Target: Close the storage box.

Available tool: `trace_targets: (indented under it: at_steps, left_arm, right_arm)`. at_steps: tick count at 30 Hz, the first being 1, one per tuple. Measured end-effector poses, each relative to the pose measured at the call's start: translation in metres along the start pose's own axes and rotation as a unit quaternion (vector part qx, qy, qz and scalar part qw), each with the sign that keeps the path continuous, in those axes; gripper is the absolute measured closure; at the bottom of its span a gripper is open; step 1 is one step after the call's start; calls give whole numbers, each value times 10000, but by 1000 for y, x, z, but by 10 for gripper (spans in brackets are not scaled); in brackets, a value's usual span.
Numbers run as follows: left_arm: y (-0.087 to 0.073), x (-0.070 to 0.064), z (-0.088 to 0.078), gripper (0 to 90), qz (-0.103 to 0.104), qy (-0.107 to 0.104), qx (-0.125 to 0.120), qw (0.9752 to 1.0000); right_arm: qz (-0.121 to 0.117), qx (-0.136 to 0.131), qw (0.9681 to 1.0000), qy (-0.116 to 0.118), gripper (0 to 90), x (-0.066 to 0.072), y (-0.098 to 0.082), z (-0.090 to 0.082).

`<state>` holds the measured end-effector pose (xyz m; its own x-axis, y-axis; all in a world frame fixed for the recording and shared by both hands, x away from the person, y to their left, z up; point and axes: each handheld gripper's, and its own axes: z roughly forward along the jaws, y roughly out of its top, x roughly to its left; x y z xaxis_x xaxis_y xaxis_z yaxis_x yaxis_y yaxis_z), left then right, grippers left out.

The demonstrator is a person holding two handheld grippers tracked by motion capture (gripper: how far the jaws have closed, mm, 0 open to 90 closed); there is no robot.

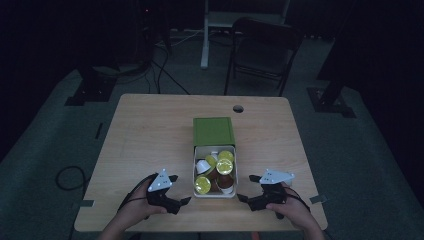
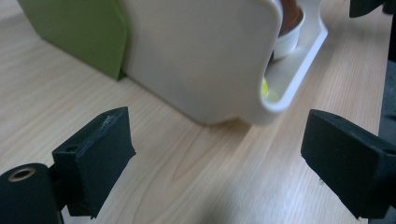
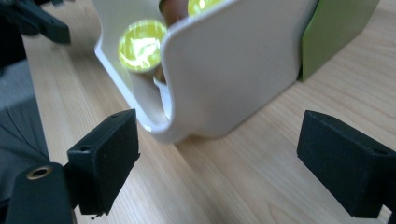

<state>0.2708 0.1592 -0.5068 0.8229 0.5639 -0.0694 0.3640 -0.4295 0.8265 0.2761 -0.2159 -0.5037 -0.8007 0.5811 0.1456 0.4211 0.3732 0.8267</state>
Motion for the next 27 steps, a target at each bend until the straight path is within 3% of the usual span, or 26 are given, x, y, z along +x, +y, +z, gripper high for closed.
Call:
trace_targets:
  at_steps: [4,9,19,27]
  left_arm:
    - [4,2,4,93,-23,106,-63,9999]
    - [9,0,8,93,-17,89,-148,9998]
    - [19,2,16,94,86,193,-124,9997]
    - [22,7,19,94,68,295,-105,9995]
  right_arm:
    - [60,-115,9999,-28,125,-1,5,2]
    - [80,-150,9999,-30,125,-3,9,6]
    - [96,-3,9999,-141,125,-7,10,19]
    - [249,26,9995,-185,117,-12,10,22]
